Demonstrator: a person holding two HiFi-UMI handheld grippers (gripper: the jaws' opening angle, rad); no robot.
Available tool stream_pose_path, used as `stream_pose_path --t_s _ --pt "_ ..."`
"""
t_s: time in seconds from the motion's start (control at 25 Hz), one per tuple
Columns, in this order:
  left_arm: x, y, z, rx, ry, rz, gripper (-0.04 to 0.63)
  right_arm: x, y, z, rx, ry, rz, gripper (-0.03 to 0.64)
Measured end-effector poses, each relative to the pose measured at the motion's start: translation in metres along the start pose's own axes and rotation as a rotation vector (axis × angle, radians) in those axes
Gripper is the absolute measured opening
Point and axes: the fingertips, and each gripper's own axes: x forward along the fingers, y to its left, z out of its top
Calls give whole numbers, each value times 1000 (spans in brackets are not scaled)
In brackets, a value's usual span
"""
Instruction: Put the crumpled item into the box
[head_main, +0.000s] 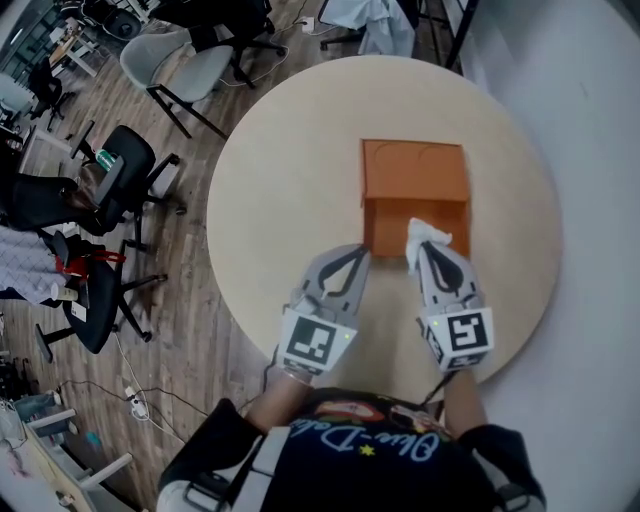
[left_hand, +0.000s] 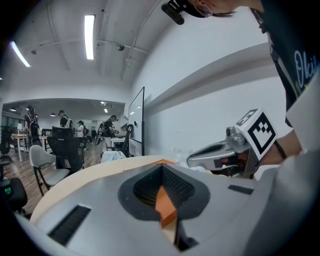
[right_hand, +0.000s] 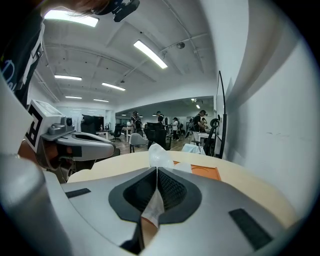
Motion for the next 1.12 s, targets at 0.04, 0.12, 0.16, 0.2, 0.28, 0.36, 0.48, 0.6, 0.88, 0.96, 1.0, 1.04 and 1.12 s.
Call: stream_pose_path --t_s 0.04,0.12,0.16,0.2,0.28,0.36,0.48,0.6,0.88,0.96,1.0,1.04,1.12 --pt "1 2 -2 -5 2 3 -8 4 -1 -3 -2 11 3 3" --pt "3 5 -5 -9 5 6 -8 11 0 -9 -6 33 13 3" --pt "3 7 -6 -8 5 8 -8 15 1 -12 -7 43 17 3" --pt "4 8 -8 -8 4 10 -8 18 1 -14 -9 50 18 3" --pt "6 10 -10 -10 6 13 -8 25 -1 -17 -9 57 13 3" --pt "9 12 -14 -10 13 14 -8 33 -5 -20 -7 61 5 3" --pt "11 15 -20 -11 22 20 -8 43 -9 -30 -14 91 5 4" --pt "12 18 -23 -21 25 30 -8 50 -12 -38 -34 127 6 4" --pt "7 27 -26 -23 29 55 -8 63 -14 -53 -78 184 4 3" --pt "6 29 -28 -22 30 61 -8 67 -15 -58 -94 201 0 3" --pt "5 30 -28 -24 30 64 -8 69 -16 -61 -107 209 -2 5" --pt "5 30 -29 -26 32 67 -8 71 -16 -63 -117 218 -4 5" --pt "3 30 -31 -26 40 66 -8 73 -16 -68 -118 238 -2 4"
